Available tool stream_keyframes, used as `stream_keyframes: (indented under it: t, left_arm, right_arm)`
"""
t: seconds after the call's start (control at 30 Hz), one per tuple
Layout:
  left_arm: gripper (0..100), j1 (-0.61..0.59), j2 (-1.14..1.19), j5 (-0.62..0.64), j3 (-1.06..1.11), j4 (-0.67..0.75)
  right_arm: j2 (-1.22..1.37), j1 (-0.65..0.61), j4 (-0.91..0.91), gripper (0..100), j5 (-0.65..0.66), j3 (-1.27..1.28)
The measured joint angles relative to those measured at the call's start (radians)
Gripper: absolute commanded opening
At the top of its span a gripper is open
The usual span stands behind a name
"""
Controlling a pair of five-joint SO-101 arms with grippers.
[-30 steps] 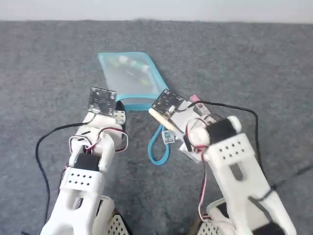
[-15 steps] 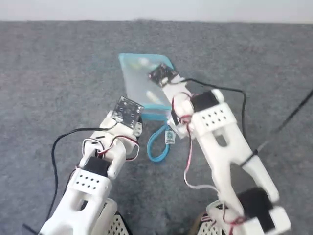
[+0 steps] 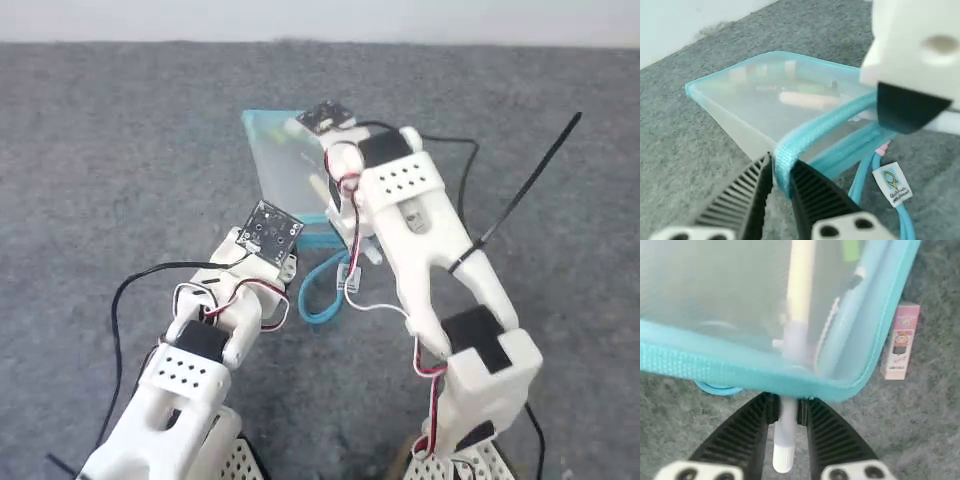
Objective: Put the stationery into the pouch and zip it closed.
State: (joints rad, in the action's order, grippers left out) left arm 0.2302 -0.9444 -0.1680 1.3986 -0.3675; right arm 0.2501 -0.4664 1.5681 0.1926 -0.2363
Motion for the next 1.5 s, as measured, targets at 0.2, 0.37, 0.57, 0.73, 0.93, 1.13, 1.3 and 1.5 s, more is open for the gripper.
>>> stream_keyframes:
  t: [0.2, 0.37, 0.57, 0.73, 0.93, 1.13, 1.3, 1.5]
  left_arm:
    - [1, -0.002, 0.000, 0.000, 0.000, 0.000]
    - [1, 0.000, 0.000, 0.000, 0.000, 0.000]
    - [1, 0.000, 0.000, 0.000, 0.000, 0.000]
    - [1, 0.002, 0.000, -0.002, 0.002, 0.000]
    - [1, -0.075, 0.000, -0.005, 0.002, 0.003]
    - [1, -0.193, 0.000, 0.058, 0.002, 0.051]
    - [1, -0.207, 0.000, 0.063, 0.002, 0.051]
    - [1, -0.207, 0.000, 0.063, 0.002, 0.051]
  right_arm:
    - [0.008, 0.003, 0.060, 19.3, -0.005, -0.135]
    - [0.008, -0.021, 0.060, 20.2, -0.006, -0.144]
    - [-0.055, -0.018, 0.060, 15.5, -0.006, -0.144]
    - [-0.204, -0.008, 0.029, 15.2, 0.028, -0.092]
    - [-0.402, 0.069, -0.164, 15.2, 0.032, 0.256]
    - [-0.476, 0.189, -0.399, 15.1, 0.038, 0.631]
    - [-0.436, 0.227, -0.526, 15.1, 0.066, 0.704]
    - [-0.278, 0.235, -0.589, 15.2, 0.114, 0.683]
